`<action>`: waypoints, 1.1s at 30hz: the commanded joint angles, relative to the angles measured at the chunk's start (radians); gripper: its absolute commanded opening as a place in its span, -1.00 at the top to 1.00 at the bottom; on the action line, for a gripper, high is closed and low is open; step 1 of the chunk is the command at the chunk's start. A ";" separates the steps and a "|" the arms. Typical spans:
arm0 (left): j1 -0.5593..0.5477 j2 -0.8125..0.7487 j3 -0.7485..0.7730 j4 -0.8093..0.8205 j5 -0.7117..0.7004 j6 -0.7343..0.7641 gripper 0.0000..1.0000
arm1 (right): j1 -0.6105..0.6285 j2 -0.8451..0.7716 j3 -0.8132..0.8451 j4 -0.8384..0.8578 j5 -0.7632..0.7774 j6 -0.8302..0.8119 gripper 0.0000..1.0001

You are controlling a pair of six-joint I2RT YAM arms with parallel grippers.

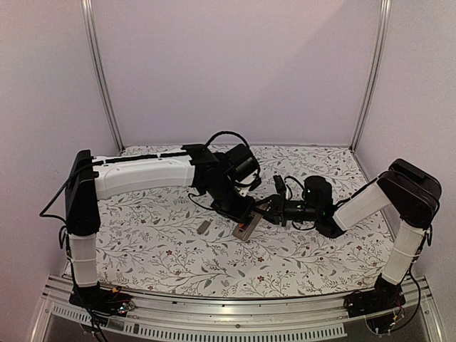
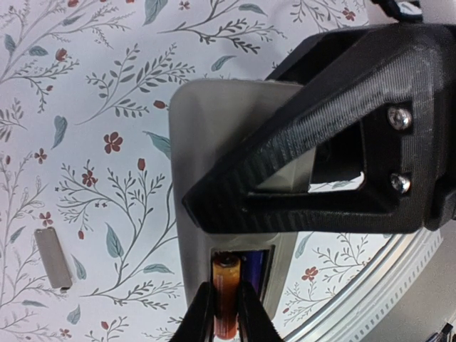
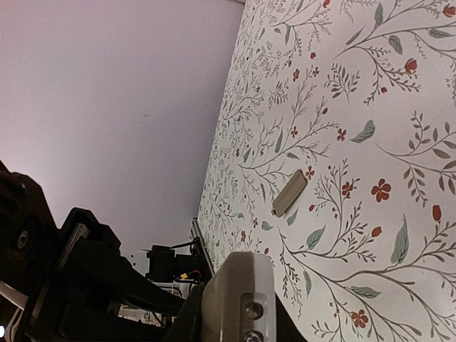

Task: Load the batteries into the remote control
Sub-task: Place the battery in the battery compartment, then load the battery into the battery compartment.

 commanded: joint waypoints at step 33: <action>0.061 -0.491 -0.468 0.542 0.020 0.133 -0.52 | -0.041 -0.029 -0.001 0.233 -0.151 0.053 0.94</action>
